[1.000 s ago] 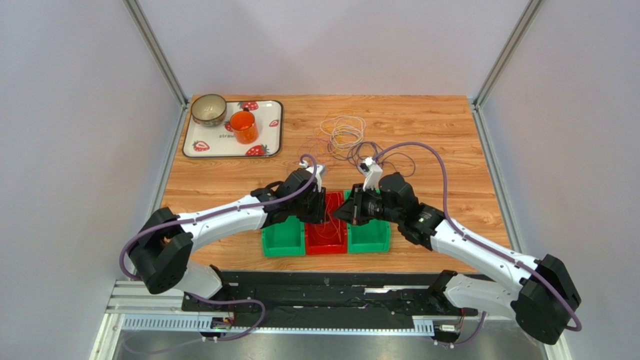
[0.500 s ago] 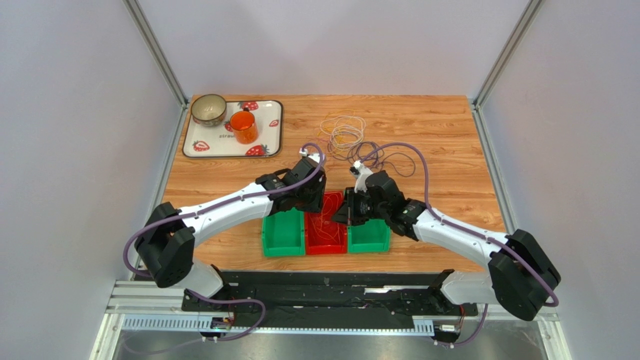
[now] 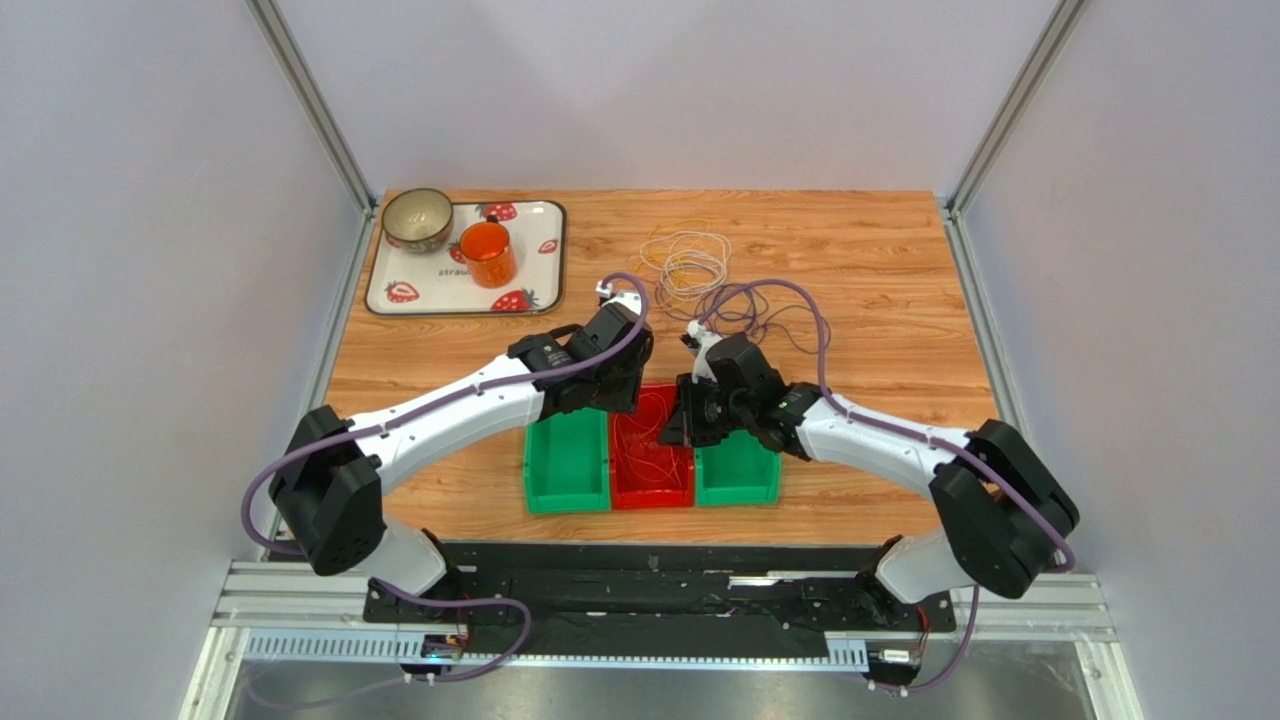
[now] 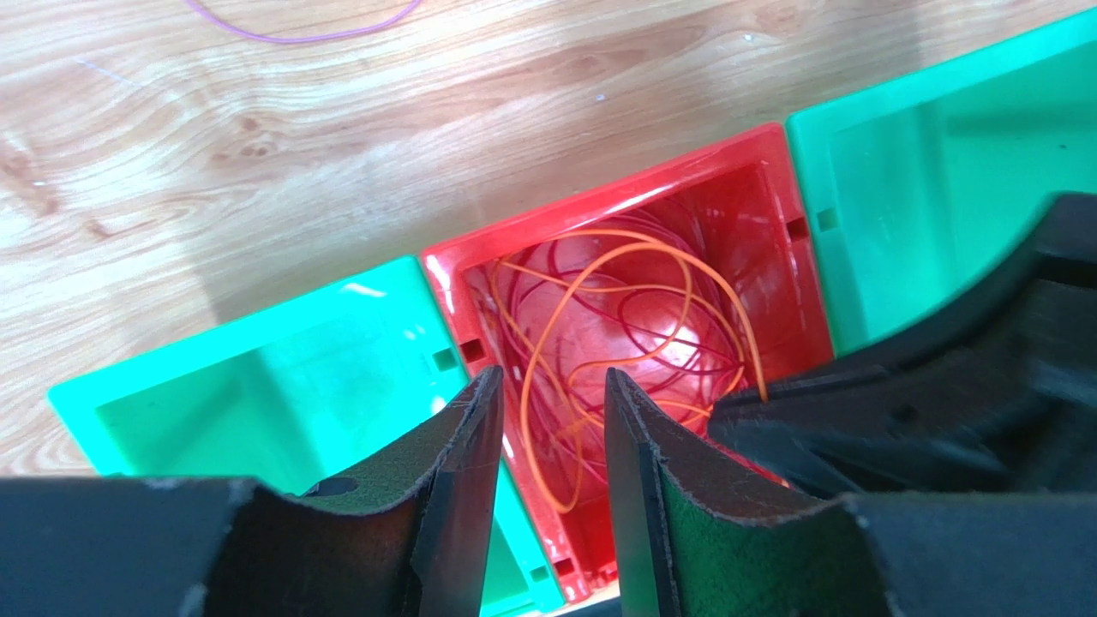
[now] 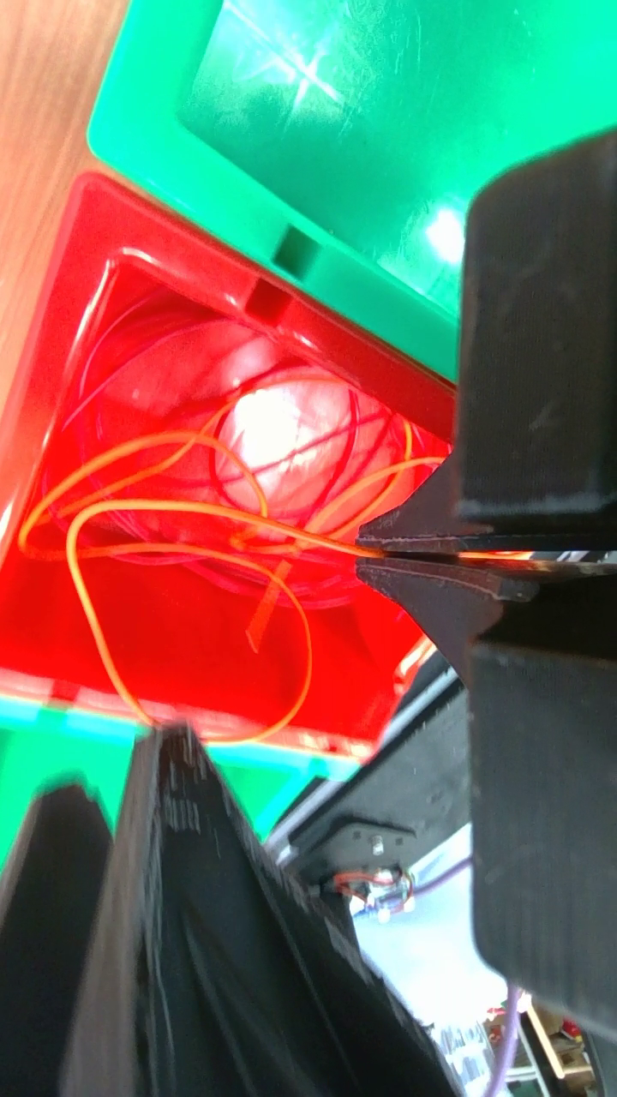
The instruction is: Untangle the cables
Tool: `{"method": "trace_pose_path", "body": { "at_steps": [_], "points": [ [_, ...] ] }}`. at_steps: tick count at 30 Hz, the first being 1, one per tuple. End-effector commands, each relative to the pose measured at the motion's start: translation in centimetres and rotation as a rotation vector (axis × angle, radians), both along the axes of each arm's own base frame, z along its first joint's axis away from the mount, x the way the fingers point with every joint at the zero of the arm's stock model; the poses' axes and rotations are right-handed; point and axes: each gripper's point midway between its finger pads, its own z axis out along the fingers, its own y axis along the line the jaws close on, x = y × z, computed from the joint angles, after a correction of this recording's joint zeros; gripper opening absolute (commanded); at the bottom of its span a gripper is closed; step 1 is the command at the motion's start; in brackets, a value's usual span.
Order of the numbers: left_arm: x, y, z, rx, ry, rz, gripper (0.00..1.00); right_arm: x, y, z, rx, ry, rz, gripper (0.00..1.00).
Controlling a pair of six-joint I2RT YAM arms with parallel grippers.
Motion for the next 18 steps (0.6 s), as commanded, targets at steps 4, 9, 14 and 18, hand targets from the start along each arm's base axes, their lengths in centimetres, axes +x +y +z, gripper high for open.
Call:
{"method": "trace_pose_path", "body": {
  "at_steps": [4,9,14,18],
  "points": [
    [0.3,0.3,3.1,-0.033,-0.078,-0.007,0.44,0.9,0.5,0.1,-0.047,-0.002,0.015,0.0],
    [0.1,0.0,2.9,-0.047,-0.068,-0.018,0.44,1.1,0.2,0.9,-0.089,-0.002,0.021,0.06],
    [0.0,0.2,3.7,-0.064,-0.094,-0.025,0.45,1.4,-0.1,2.9,-0.115,-0.018,0.02,0.37],
    [-0.1,0.5,3.9,-0.066,-0.1,-0.023,0.48,1.4,-0.2,4.2,-0.114,-0.027,0.018,0.43]
  ]
}}
